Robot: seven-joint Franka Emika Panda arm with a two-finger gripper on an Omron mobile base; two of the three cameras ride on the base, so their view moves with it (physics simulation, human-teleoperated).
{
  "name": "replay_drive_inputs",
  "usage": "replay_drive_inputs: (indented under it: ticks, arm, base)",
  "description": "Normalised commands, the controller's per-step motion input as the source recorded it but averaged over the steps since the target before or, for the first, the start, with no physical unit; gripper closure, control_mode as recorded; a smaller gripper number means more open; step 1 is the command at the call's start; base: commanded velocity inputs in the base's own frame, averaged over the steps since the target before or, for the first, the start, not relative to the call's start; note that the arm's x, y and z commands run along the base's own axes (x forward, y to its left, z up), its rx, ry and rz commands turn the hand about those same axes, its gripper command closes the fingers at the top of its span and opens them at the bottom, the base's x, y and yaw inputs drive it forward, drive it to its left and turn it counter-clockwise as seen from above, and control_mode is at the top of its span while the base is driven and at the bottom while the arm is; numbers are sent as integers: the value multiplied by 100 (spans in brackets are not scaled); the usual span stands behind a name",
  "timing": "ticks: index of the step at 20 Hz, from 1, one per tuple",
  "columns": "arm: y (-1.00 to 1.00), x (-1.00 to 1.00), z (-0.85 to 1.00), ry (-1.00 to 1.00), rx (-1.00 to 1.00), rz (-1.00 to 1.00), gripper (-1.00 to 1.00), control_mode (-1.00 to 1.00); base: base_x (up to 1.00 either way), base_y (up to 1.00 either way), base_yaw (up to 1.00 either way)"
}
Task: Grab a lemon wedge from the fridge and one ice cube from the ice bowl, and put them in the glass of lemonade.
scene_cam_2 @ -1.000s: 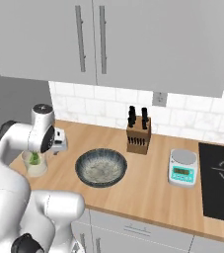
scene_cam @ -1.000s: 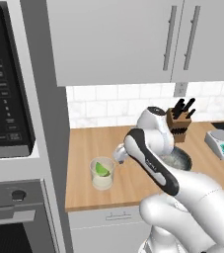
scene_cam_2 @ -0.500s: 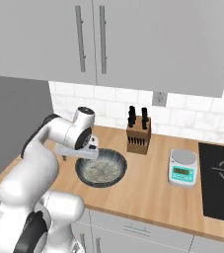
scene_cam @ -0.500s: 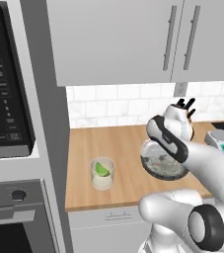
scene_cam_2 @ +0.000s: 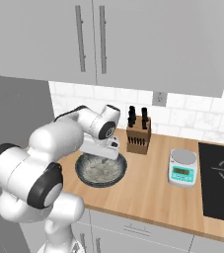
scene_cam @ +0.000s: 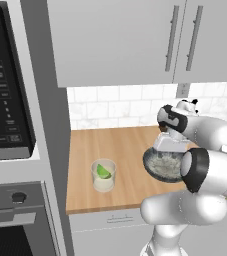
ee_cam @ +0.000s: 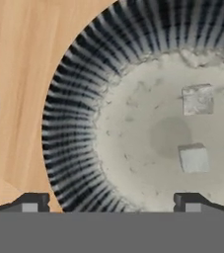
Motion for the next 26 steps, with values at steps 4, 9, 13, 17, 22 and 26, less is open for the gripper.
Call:
replay_drive_inputs:
  ticks: [4,9,13,17,22,26]
  arm:
    - [10,9,-41,-3,-20,0,-100,-100]
    - [3,2,-63,-2,-24,-4,-100,-100]
    - [-14,9,-19,-3,-9,-5,-100,-100]
    - [-32,4,-2,-7,1,-3,-100,-100]
    - [-31,13,-3,0,0,0,-100,-100]
    - [0,17,-26,0,0,0,-100,-100]
  base:
    - [0,0,0]
    - [0,0,0]
    - [0,0,0]
    - [0,0,0]
    - [0,0,0]
    - [0,0,0]
